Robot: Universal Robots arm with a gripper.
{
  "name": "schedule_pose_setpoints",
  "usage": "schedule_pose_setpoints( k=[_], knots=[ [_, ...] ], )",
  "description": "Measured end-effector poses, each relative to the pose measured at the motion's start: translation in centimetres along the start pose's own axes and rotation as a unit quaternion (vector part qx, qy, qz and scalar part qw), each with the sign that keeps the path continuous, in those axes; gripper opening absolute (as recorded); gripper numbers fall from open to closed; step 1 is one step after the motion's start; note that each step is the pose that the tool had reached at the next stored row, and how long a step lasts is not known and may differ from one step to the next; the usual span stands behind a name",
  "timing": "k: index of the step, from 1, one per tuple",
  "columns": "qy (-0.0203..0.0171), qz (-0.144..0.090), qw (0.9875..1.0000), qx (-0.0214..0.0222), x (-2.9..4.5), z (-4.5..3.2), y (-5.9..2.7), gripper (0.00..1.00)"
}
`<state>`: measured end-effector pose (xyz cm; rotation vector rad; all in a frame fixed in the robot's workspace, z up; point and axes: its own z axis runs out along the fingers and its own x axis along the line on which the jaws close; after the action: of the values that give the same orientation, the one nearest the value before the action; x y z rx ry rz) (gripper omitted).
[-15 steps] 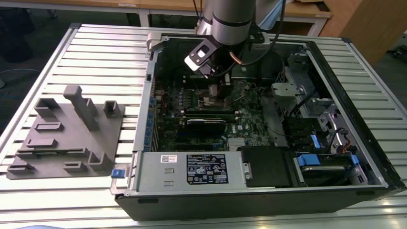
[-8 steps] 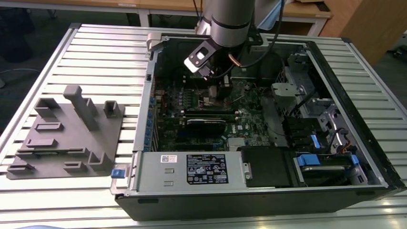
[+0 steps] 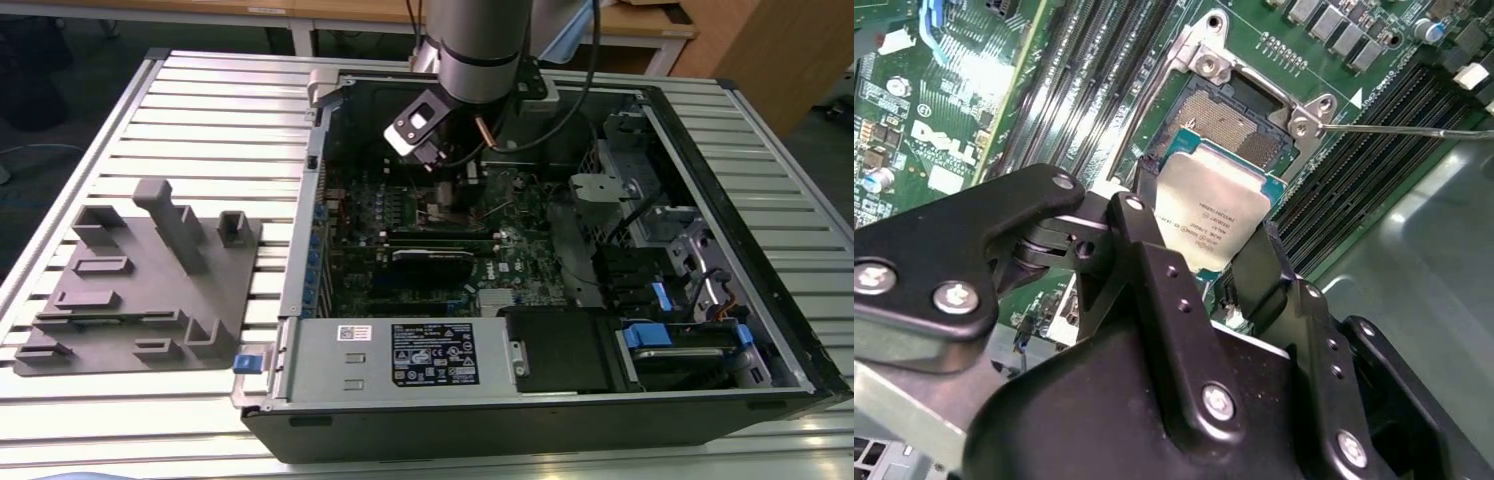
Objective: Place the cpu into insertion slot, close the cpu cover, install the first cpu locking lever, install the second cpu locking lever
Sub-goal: 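Place the cpu into insertion slot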
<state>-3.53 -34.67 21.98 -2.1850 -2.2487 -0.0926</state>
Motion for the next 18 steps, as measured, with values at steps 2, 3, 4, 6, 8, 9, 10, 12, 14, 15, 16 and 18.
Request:
schedule_pose_setpoints(
  k=[2,3,4,6,8,9,10,12,14,15,16,18],
  knots=[
    [0.0001,0.000,1.0000,-0.0001,0.07,0.07,-0.12,0.54],
    [0.0001,0.000,1.0000,-0.0001,0.11,0.09,-0.18,0.54],
    [0.0000,0.000,1.0000,0.0000,0.16,0.13,-0.23,0.54],
    [0.0000,0.000,1.0000,0.0000,0.24,0.26,-0.29,0.54],
    [0.0000,0.000,1.0000,0.0000,0.31,0.48,-0.33,0.54],
    [0.0000,0.000,1.0000,0.0000,0.33,0.61,-0.35,0.54],
    [0.0000,0.000,1.0000,0.0000,0.34,0.76,-0.36,0.54],
    [0.0000,0.000,1.0000,0.0000,0.34,0.97,-0.38,0.54],
    [0.0000,0.000,1.0000,0.0000,0.34,1.08,-0.40,0.54],
    [0.0000,0.000,1.0000,0.0000,0.33,1.12,-0.42,0.54],
    [0.0000,0.000,1.0000,0.0000,0.33,1.16,-0.45,0.54],
    [0.0001,0.000,1.0000,0.0000,0.34,1.25,-0.51,0.54]
  ],
)
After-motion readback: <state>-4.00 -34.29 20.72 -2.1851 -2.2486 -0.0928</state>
